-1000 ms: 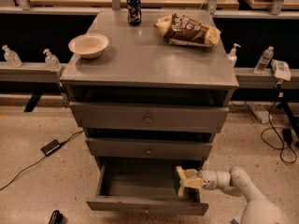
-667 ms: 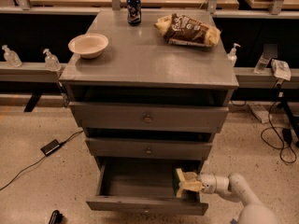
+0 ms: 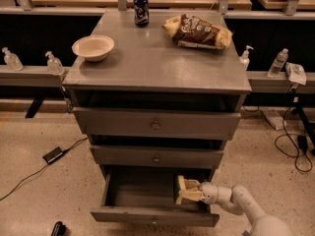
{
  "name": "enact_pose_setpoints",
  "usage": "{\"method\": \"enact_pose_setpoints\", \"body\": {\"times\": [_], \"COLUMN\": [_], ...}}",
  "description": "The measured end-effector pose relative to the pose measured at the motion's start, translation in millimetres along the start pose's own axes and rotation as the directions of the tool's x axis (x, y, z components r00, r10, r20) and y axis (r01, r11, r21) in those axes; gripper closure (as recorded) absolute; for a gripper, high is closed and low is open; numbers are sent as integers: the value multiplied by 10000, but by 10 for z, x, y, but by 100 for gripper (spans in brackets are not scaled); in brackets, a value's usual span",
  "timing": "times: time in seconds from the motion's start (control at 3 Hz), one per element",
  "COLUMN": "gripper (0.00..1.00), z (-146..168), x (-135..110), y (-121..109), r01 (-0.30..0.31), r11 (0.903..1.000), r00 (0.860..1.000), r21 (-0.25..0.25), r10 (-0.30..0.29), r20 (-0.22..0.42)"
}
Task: Place sponge into bottom drawer
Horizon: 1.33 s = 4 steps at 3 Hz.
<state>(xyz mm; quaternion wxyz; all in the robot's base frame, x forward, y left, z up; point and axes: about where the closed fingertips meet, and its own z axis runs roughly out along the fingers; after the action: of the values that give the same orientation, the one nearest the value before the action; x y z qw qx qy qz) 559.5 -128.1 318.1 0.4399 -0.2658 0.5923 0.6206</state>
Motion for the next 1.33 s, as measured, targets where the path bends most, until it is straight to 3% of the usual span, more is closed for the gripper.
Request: {"method": "enact_pose_setpoints", "body": {"times": [0.33, 0.67, 1.0, 1.33], "gripper": [100, 100, 100, 100], "z": [192, 281, 308, 343], "x": [44, 102, 108, 239], "y": [-75, -176, -207, -230], "r01": [274, 930, 1901, 2418], "r11": [9996, 9950, 9762, 9549], "r00": [9993, 9883, 9596, 9352], "r21": [-38, 373, 1040, 1721], "r10": [-274, -877, -1624, -1821], "r20": [-244, -1246, -2297, -3037]}}
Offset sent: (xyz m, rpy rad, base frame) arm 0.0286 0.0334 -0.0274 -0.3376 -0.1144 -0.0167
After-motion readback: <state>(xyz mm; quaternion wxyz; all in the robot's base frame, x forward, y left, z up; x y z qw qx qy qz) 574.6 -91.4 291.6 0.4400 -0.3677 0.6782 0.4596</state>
